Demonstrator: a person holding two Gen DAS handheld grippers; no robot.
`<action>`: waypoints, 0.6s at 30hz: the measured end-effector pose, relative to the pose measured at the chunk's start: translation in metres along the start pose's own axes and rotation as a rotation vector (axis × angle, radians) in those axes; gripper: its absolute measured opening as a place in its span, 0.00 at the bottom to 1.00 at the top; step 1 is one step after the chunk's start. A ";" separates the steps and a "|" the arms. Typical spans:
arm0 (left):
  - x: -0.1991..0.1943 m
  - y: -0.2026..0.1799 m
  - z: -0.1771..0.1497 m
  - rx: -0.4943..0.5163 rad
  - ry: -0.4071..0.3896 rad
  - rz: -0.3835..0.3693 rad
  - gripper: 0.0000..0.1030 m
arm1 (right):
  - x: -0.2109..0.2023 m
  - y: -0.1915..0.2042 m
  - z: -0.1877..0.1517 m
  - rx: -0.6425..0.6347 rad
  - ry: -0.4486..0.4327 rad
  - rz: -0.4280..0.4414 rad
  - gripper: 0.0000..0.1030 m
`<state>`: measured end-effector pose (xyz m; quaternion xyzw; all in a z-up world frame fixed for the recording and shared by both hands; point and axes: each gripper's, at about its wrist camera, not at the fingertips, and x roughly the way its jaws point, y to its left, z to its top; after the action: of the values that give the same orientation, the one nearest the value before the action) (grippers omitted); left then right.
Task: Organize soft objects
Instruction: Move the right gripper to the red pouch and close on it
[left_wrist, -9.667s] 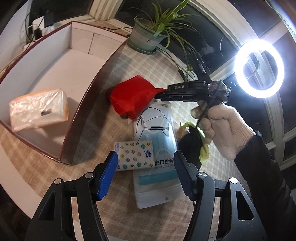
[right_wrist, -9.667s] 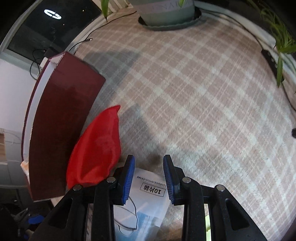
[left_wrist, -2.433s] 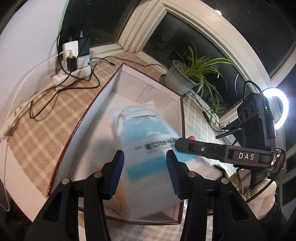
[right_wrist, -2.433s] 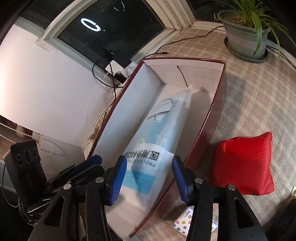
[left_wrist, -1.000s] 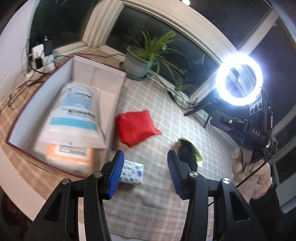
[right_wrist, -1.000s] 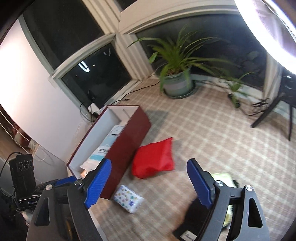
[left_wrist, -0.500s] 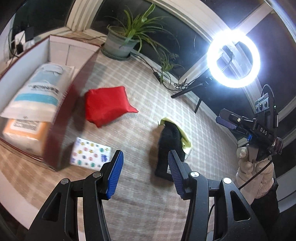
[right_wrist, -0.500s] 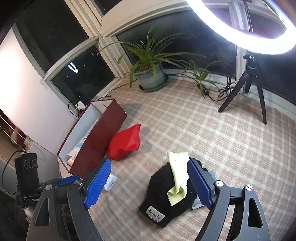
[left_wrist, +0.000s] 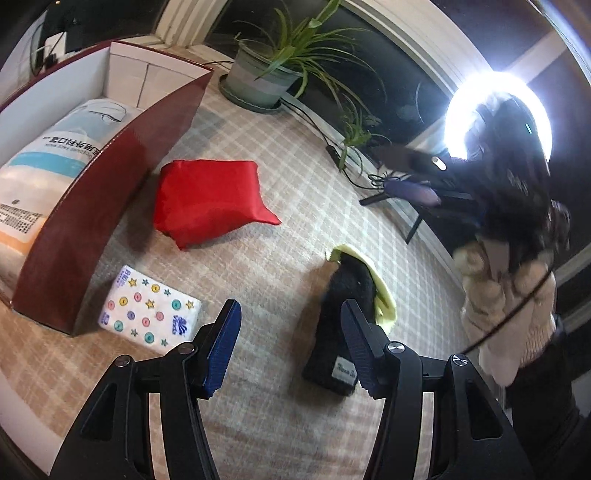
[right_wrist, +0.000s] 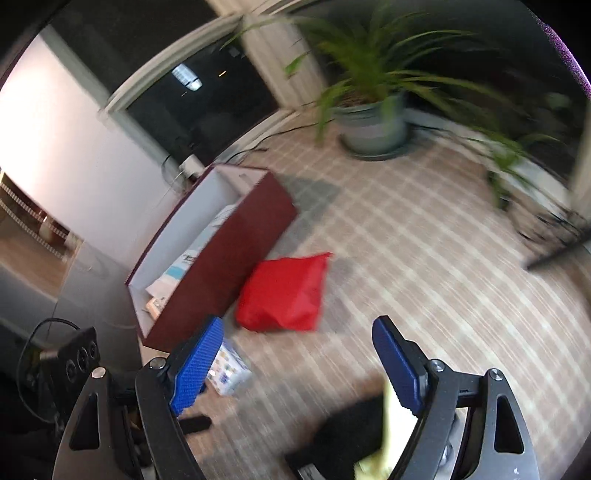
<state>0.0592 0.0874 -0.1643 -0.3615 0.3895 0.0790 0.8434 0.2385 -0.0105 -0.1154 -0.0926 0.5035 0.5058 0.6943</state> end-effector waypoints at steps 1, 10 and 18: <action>0.001 0.001 0.002 -0.008 -0.002 0.002 0.54 | 0.012 0.004 0.008 -0.018 0.023 0.024 0.71; 0.010 0.012 0.010 -0.043 -0.008 0.014 0.54 | 0.111 0.018 0.058 -0.075 0.171 0.063 0.56; 0.018 0.022 0.011 -0.064 0.013 0.030 0.54 | 0.168 0.010 0.074 -0.071 0.241 0.035 0.56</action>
<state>0.0689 0.1083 -0.1847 -0.3829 0.3977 0.1015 0.8276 0.2721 0.1442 -0.2097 -0.1685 0.5665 0.5208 0.6160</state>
